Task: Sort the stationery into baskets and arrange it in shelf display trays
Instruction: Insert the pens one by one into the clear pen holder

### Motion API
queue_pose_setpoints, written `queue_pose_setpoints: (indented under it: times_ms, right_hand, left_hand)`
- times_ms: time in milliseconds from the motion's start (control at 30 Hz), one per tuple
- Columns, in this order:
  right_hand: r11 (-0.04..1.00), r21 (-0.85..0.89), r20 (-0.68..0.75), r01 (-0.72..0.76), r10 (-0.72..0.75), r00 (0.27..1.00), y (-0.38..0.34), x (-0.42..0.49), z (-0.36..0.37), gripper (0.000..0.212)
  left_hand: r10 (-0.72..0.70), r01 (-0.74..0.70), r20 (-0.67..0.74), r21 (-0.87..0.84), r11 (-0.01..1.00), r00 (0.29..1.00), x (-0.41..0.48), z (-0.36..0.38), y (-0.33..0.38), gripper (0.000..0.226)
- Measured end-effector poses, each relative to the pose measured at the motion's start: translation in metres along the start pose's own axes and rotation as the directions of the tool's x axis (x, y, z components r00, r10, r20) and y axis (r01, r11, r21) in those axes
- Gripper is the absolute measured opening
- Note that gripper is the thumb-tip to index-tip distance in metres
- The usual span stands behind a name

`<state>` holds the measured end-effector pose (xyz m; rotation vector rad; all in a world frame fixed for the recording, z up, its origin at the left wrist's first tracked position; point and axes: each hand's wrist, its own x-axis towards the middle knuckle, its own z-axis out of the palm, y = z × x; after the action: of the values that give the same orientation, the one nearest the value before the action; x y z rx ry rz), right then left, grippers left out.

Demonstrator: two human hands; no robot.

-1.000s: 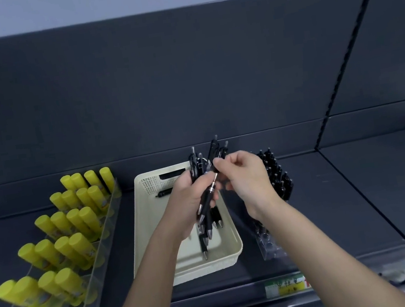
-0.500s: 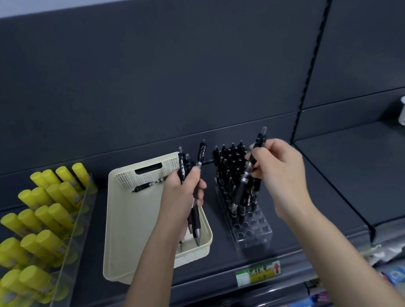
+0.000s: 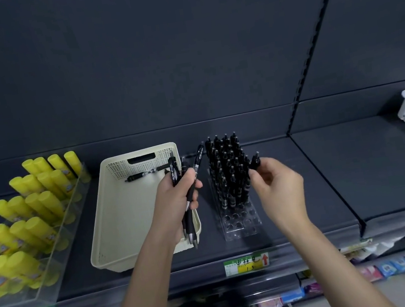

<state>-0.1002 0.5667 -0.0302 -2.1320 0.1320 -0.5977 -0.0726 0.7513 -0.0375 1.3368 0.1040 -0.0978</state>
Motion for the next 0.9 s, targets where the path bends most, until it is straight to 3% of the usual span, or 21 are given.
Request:
queue_pose_setpoints:
  times_ms: [233, 333, 533, 667, 767, 833, 900]
  right_hand:
    - [0.987, -0.159, 0.137, 0.035, -0.013, 0.990, 0.009, -0.004, 0.008, 0.006]
    - [0.985, -0.168, 0.176, 0.048, -0.018, 0.984, 0.010, -0.007, 0.011, 0.017]
    - [0.986, -0.167, 0.210, 0.018, 0.018, 0.978, 0.011, -0.002, 0.011, 0.017]
    - [0.993, -0.078, 0.203, -0.085, 0.100, 0.974, 0.008, -0.001, 0.004, 0.017]
    - [0.993, 0.040, 0.116, -0.107, 0.102, 0.988, -0.001, 0.003, -0.007, 0.011]
    - [0.981, 0.163, 0.075, -0.105, 0.094, 0.993, -0.009, 0.007, -0.015, 0.008]
    - [0.923, 0.348, 0.133, -0.165, 0.126, 0.983, -0.019, 0.011, -0.020, 0.006]
  left_hand:
    - [-0.027, 0.027, -0.001, -0.067, 0.997, 1.000, 0.000, 0.000, 0.003, 0.004]
    - [-0.020, 0.020, 0.016, -0.048, 0.999, 1.000, -0.001, 0.000, 0.004, 0.007]
    - [-0.003, 0.003, 0.061, 0.004, 1.000, 0.998, -0.002, 0.000, 0.008, 0.014]
    - [0.007, -0.006, 0.132, -0.002, 1.000, 0.991, -0.004, 0.000, 0.013, 0.023]
    - [0.032, -0.029, 0.219, -0.016, 0.999, 0.975, -0.006, 0.004, 0.016, 0.026]
    - [0.056, -0.060, 0.291, 0.003, 0.998, 0.955, -0.008, 0.008, 0.016, 0.027]
    - [0.064, -0.091, 0.366, 0.056, 0.994, 0.928, -0.010, 0.015, 0.016, 0.019]
